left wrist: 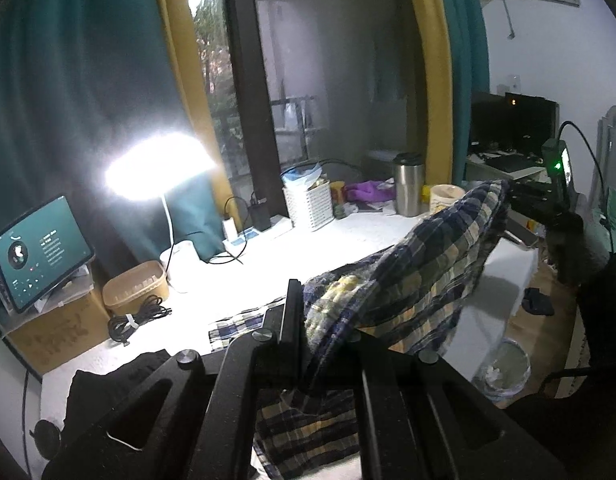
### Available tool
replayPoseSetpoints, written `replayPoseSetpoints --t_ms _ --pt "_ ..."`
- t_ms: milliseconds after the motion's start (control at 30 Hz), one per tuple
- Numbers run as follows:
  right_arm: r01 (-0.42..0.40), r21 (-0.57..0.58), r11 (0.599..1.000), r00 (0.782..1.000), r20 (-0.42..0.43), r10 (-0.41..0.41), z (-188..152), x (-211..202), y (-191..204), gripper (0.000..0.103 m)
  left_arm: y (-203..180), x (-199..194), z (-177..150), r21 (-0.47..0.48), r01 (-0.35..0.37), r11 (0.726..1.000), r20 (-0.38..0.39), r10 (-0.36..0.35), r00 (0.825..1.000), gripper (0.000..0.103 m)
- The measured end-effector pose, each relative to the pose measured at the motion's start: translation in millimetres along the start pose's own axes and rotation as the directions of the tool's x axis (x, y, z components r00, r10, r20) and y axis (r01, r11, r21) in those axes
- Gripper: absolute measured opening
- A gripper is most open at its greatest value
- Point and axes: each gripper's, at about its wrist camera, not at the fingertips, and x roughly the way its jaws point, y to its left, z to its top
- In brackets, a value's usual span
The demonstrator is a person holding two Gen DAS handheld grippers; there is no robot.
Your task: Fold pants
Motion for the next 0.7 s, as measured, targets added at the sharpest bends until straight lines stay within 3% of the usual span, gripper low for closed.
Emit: replayPoseSetpoints --t_ms 433,700 --pt "-0.01 -0.005 1.0 0.996 -0.085 0.009 14 60 8 0.014 31 60 -1 -0.048 -0.002 0.999 -0.088 -0.002 0.996 0.004" --pt "-0.028 -0.02 0.999 0.986 -0.164 0.025 11 107 21 0.014 55 109 -12 -0.089 -0.021 0.996 -0.175 0.005 0.984 0.004"
